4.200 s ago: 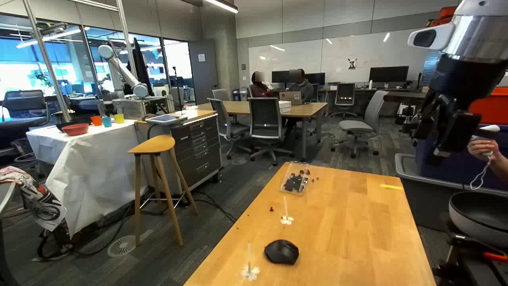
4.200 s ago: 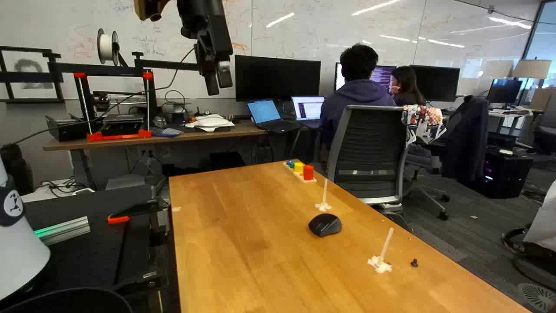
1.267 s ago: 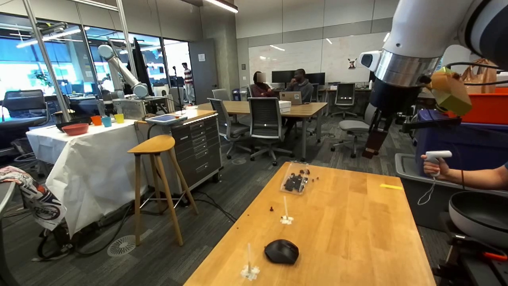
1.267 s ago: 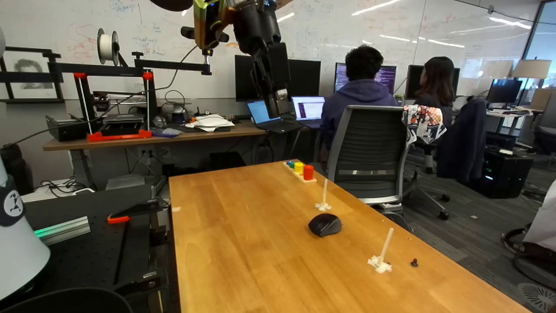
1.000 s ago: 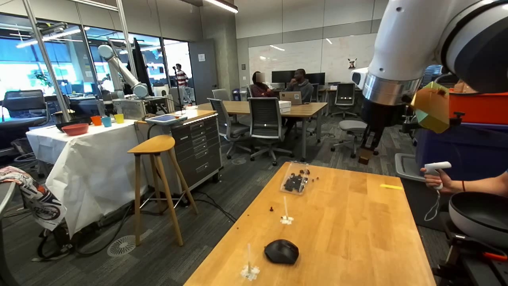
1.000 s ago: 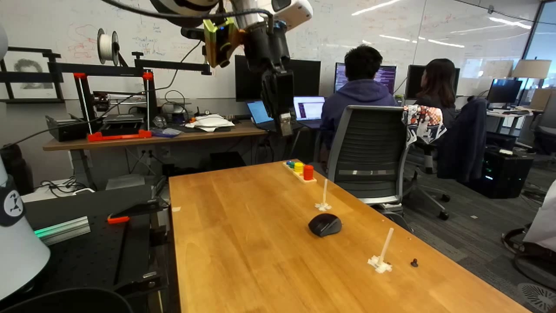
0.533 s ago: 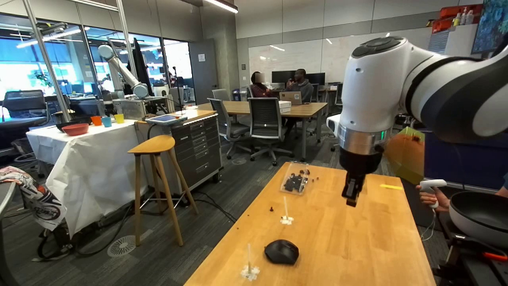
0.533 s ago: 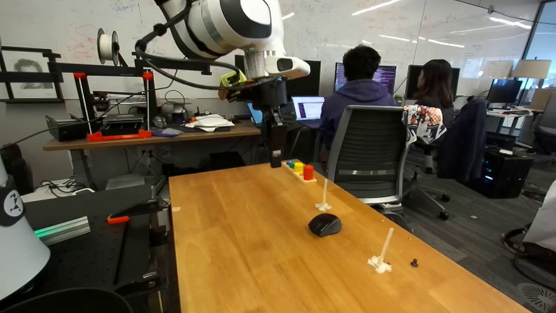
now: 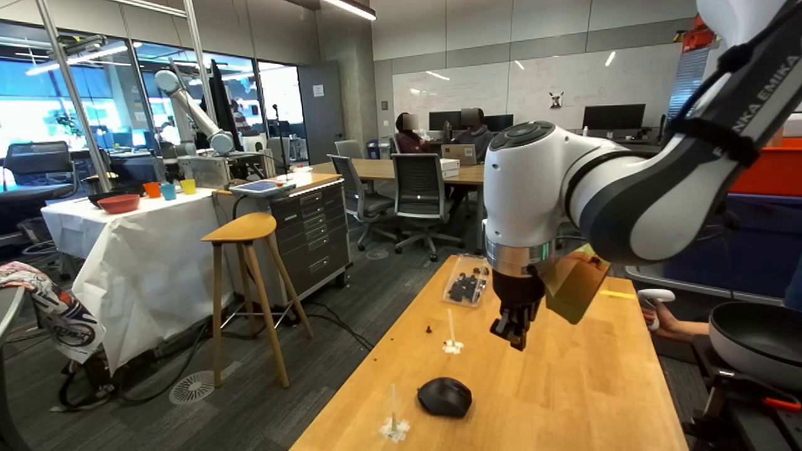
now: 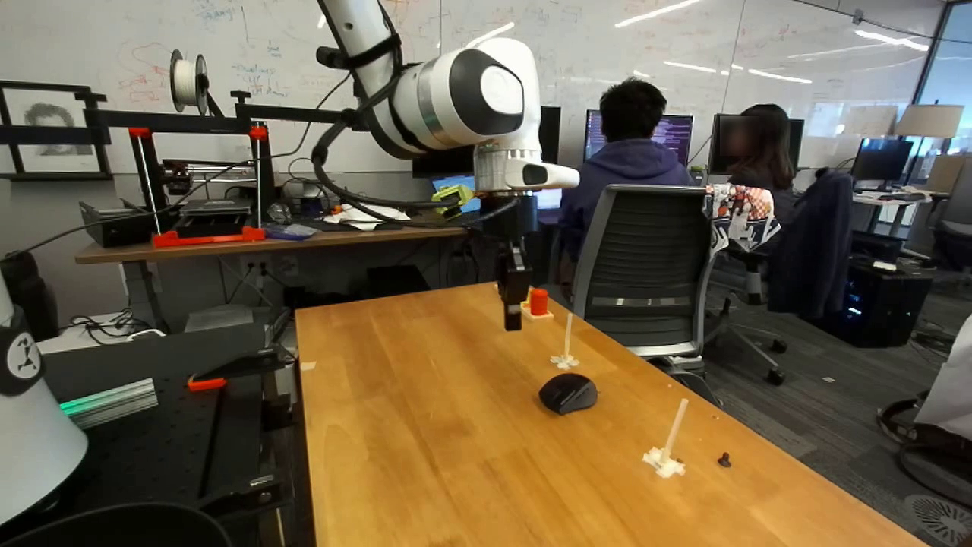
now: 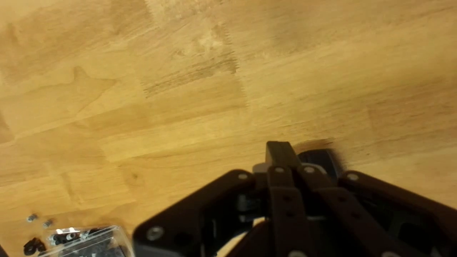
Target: Press the left mouse button
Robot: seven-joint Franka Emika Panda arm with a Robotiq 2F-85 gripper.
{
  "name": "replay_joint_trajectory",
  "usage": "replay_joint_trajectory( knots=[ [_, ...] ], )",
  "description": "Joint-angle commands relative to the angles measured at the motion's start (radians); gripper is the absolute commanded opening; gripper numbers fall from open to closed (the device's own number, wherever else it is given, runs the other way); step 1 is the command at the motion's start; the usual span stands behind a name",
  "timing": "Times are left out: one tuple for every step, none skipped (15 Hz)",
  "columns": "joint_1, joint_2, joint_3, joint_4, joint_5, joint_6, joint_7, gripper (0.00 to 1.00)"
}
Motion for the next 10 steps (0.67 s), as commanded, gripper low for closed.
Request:
replay_joint_trajectory(
  knots=[
    [0.027, 0.108, -0.068, 0.123, 0.096, 0.007, 0.009, 0.00],
    [0.029, 0.134, -0.079, 0.148, 0.121, 0.007, 0.008, 0.00],
    [0.030, 0.154, -0.088, 0.171, 0.146, 0.003, 0.004, 0.00],
    [0.034, 0.180, -0.099, 0.197, 0.163, 0.000, 0.008, 0.00],
    [0.034, 0.203, -0.105, 0.222, 0.186, -0.003, 0.005, 0.00],
    [0.030, 0.229, -0.109, 0.247, 0.214, -0.006, -0.003, 0.00],
    [0.031, 0.254, -0.115, 0.271, 0.233, -0.010, -0.002, 0.00],
    [0.031, 0.282, -0.119, 0.298, 0.255, -0.016, -0.004, 0.00],
    [0.032, 0.306, -0.124, 0.321, 0.273, -0.021, -0.004, 0.00],
    [0.034, 0.332, -0.128, 0.346, 0.289, -0.027, -0.003, 0.00]
  ],
)
